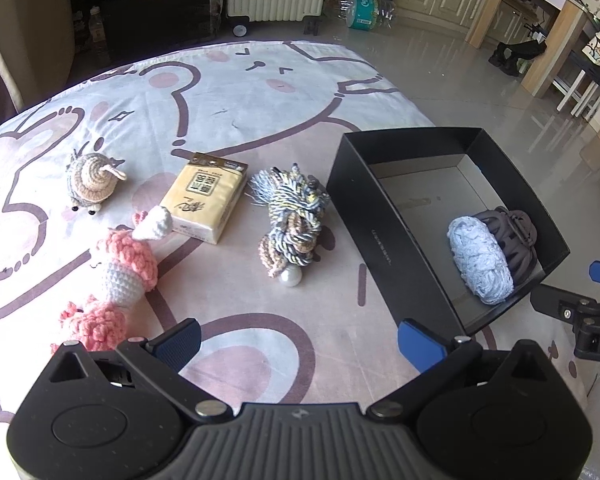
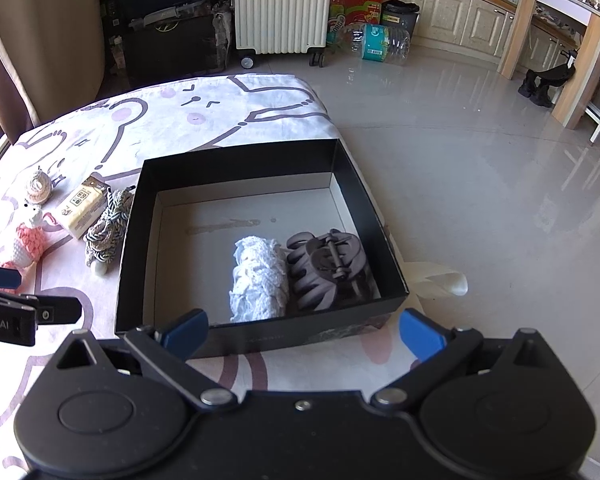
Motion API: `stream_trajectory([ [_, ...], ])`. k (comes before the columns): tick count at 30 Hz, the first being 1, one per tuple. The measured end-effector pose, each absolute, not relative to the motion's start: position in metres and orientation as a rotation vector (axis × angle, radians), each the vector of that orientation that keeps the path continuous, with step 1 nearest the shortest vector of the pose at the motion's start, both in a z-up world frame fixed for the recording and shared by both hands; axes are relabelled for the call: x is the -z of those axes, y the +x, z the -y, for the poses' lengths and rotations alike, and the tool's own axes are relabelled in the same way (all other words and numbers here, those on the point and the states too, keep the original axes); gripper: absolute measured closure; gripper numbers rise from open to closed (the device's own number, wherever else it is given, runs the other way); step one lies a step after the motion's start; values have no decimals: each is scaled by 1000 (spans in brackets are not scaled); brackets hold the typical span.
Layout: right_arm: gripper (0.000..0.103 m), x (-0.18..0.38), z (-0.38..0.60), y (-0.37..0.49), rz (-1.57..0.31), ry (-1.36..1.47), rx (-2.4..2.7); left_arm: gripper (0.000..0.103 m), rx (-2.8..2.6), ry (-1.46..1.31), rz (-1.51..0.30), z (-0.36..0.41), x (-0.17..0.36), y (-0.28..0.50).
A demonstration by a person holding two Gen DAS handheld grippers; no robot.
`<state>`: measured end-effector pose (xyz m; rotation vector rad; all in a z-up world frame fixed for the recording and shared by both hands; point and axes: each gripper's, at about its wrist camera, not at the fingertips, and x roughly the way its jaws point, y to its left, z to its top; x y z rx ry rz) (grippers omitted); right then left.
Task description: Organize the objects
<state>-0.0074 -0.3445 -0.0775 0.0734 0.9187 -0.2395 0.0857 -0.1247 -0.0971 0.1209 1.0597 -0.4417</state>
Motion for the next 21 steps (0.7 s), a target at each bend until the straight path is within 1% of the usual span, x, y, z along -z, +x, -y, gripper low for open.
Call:
stream_trajectory([
  [7,0,78,335,2,-921,56,225,0,404,108,-1052,103,95,92],
  [21,0,64,296,37,-865,7,110,0,296,54,-1017,44,86,102],
])
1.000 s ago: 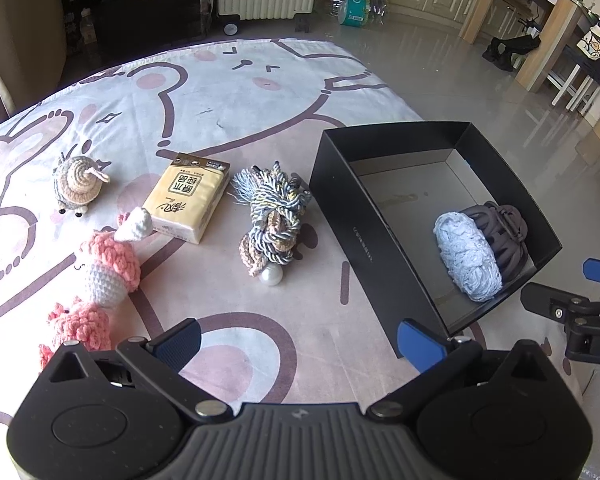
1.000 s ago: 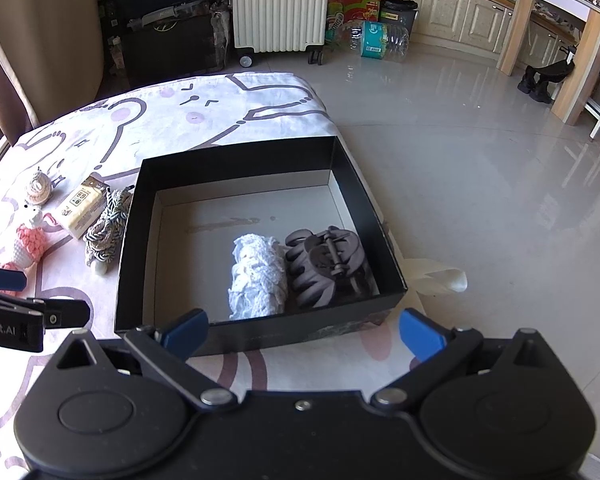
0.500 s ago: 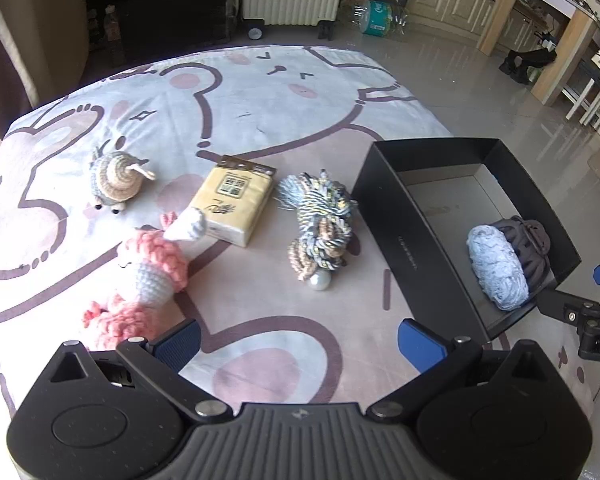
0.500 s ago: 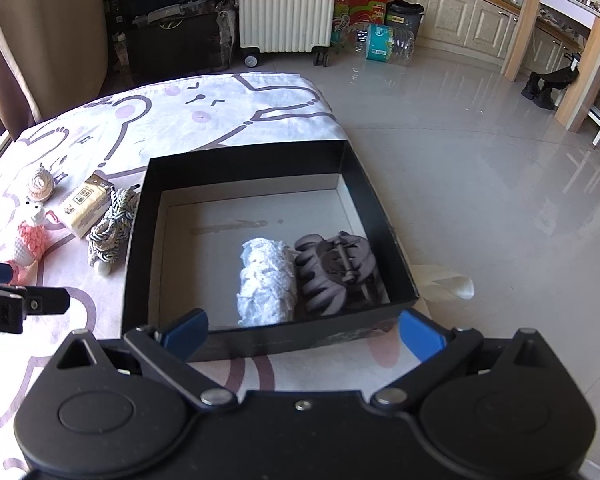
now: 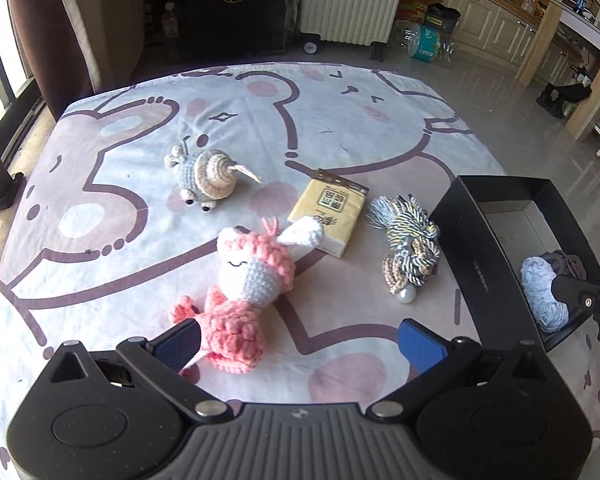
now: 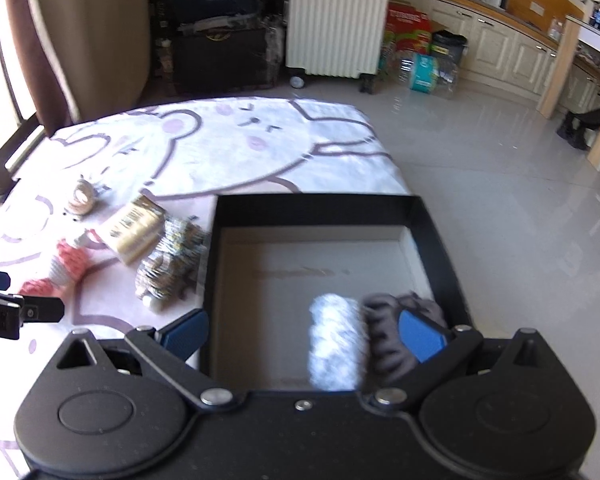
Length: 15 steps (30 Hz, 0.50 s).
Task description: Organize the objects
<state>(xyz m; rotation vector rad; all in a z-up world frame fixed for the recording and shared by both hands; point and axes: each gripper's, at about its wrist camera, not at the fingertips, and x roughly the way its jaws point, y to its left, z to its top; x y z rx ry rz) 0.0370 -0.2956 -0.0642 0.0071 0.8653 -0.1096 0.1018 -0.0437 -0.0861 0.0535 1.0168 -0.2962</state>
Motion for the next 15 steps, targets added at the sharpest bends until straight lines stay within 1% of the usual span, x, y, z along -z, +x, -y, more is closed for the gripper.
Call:
stream_trajectory([
  [15,0,56,243,67,-825,-59,-32,0,181,21,-974,-13,76,94],
])
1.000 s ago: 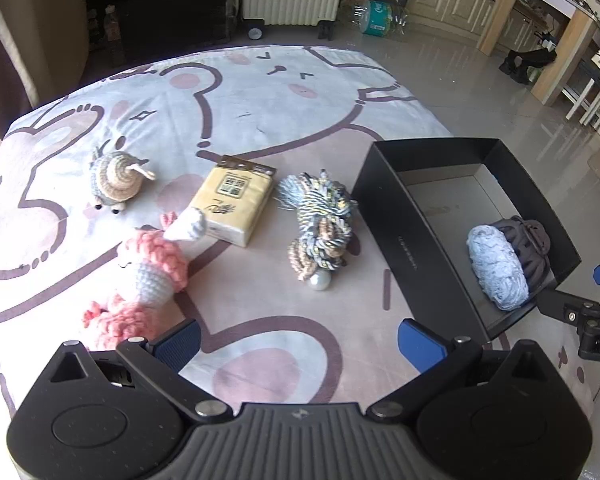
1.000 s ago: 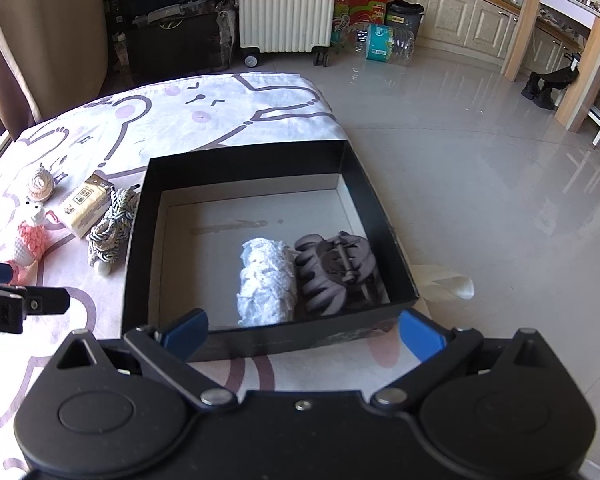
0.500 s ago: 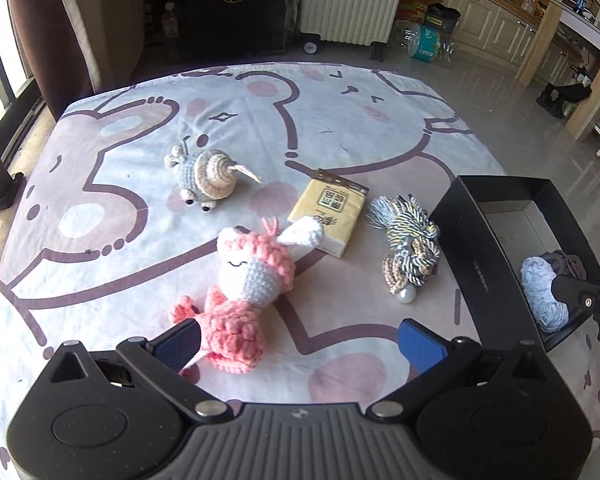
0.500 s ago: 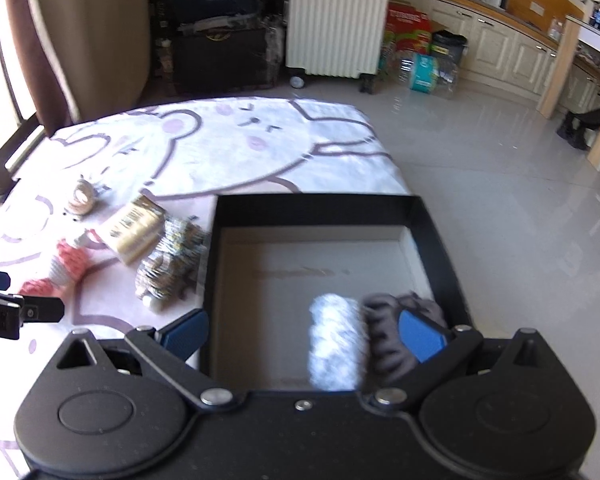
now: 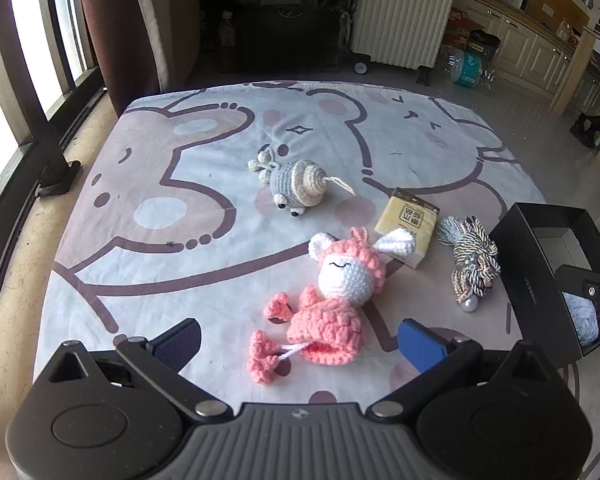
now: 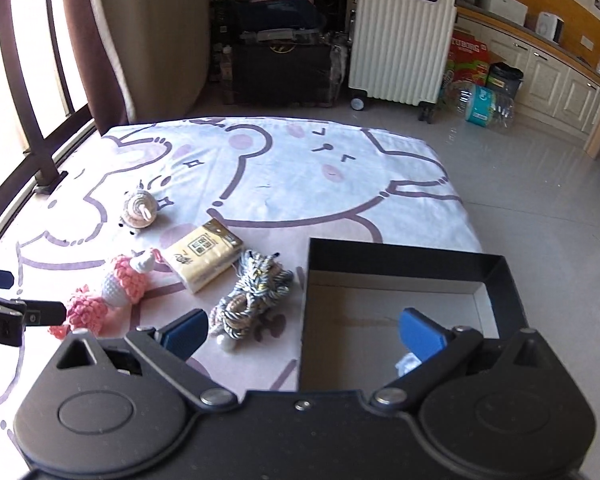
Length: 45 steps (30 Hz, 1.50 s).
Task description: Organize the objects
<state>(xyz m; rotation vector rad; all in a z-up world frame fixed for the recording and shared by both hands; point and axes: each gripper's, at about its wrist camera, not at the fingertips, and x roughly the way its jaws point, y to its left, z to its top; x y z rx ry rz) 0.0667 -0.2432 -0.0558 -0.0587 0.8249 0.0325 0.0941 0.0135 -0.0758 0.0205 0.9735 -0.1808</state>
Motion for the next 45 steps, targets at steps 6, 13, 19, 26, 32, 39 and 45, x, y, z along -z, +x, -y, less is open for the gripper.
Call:
stream_trajectory([
  [6,0,57,232,67,-813,-58,-63,0,172,12,-962,-23,74,88],
  [13,0,57,226,63,-789,-53,-67,0,180,26,-941,-23,70,86],
  [19,0,56,227,63,-774,-45,-67,0,170,33,-928,-23,70,86],
  [26,0,55,226,63,-779,-14,-95,0,252,9,-906,-23,72,87],
  [32,0,53,225,70,-806,79,-128,0,289,27,-900,-20,76,89],
  [39,0,57,218,80,-874,108,-110,0,303,10,-924,-20,83,98],
  [45,1,54,218,90,-913,212,-109,5,377,-4,-892,-18,86,102],
])
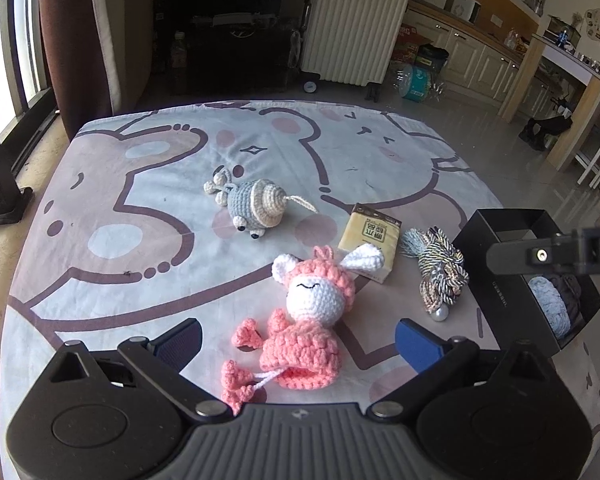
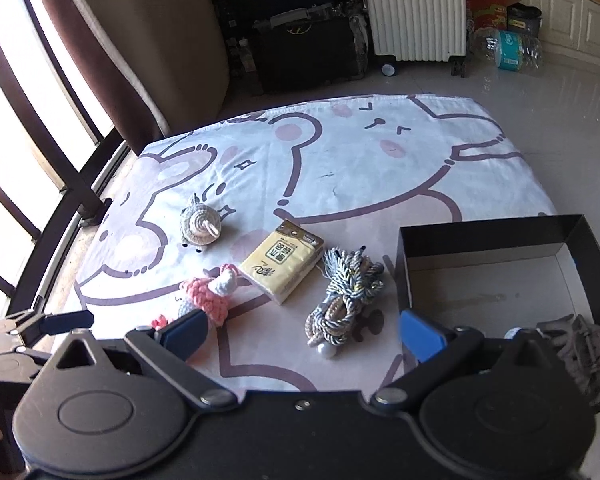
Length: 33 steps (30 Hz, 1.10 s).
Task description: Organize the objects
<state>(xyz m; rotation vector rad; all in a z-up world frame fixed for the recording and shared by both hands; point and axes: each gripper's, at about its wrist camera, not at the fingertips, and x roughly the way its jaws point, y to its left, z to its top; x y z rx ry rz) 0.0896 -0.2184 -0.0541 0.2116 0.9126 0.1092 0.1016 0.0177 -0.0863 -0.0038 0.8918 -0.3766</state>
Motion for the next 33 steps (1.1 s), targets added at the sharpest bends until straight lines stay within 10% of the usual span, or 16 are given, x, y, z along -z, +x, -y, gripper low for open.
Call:
stream_trajectory([
  [12,52,85,237,110,-1001,543,15,41,434,20,-908,-5,99,109],
  [33,73,120,207,134,-994,235,63,56,383,32,-987,-1,125,125],
])
